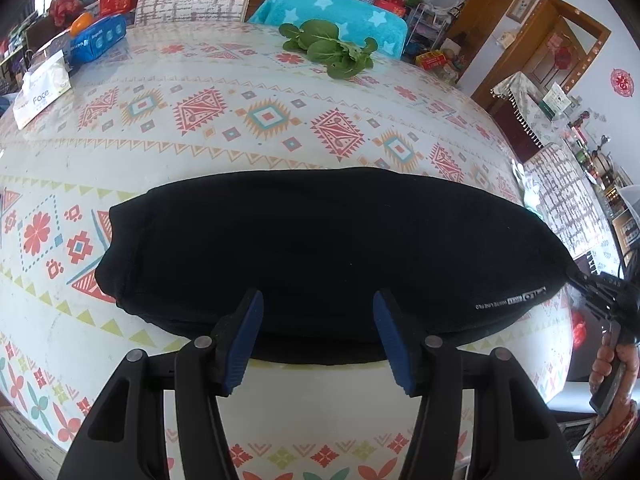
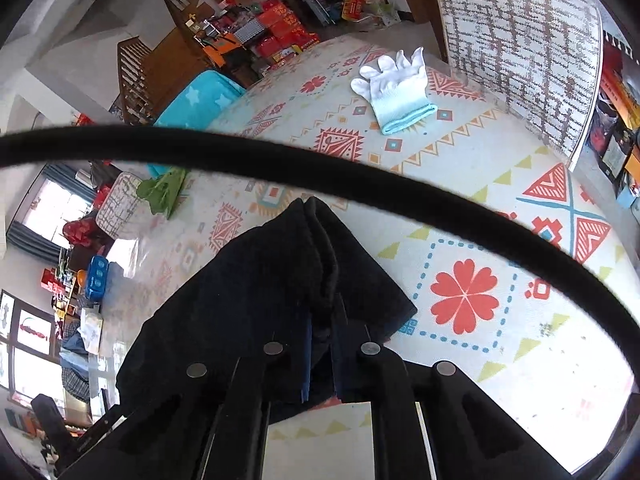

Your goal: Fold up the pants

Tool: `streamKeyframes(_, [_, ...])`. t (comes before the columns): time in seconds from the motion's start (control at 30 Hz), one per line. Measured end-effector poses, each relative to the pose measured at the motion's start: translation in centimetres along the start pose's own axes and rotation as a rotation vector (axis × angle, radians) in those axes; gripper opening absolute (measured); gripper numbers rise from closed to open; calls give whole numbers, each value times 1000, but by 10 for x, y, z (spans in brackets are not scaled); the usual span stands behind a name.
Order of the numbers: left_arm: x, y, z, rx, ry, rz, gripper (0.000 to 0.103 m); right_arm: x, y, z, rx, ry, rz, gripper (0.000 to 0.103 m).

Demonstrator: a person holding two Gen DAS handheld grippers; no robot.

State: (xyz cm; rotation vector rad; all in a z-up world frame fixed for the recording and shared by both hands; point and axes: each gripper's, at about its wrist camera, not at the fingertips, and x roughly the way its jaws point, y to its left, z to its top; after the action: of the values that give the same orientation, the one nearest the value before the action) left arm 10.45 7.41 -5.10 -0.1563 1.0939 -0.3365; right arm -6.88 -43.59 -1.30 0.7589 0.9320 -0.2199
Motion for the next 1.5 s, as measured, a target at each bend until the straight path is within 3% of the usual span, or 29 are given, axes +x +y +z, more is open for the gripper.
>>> streamKeyframes(0.13, [6, -3, -1, 18, 12, 3, 56, 3, -27, -5, 46, 30, -63, 8])
streamKeyframes(0.23, [11, -6, -4, 35, 22, 10, 56, 18, -47, -11, 81, 106, -104, 12])
streamKeyframes(0.33, [16, -9, -3, 47, 28, 21, 56, 13, -48, -15, 77, 88, -167, 26])
streamKeyframes(0.4, [19, -9, 0, 48, 25, 23, 56, -7, -45, -14, 86, -1, -228, 46])
streamKeyframes(0.43, [20, -9, 2, 49, 23, 20, 56, -17, -42, -15, 92, -54, -254, 49])
streamKeyframes(0.5, [24, -11, 9, 52, 16, 18, 56, -34, -26, -12, 55, -145, -264, 50])
streamKeyframes(0.57, [30, -14, 20, 57, 12, 15, 56, -34, 1, -7, -31, -158, -225, 50])
streamKeyframes(0.67, [43, -16, 39, 59, 4, 31, 57, -6, 50, 0, -183, -93, -171, 50])
streamKeyframes(0.83, [68, -1, 53, -2, 39, 53, 57, 77, 114, 6, -338, 16, -194, 50])
streamKeyframes(1.03, [84, 14, 48, -32, 59, 60, 57, 149, 114, 17, -366, 107, -332, 52])
streamKeyframes(1.13, [85, 11, 45, 19, 43, 66, 62, 157, 118, 18, -404, 110, -364, 59])
streamKeyframes(1.23, [85, 6, 43, 52, 46, 72, 65, 172, 129, 10, -498, 139, -414, 79])
streamKeyframes(1.3, [71, 6, 44, 40, 29, 28, 65, 172, 135, 10, -530, 136, -433, 80])
streamKeyframes(1.5, [31, 25, 57, -23, -51, 39, 65, 119, 161, 9, -470, 29, -286, 80])
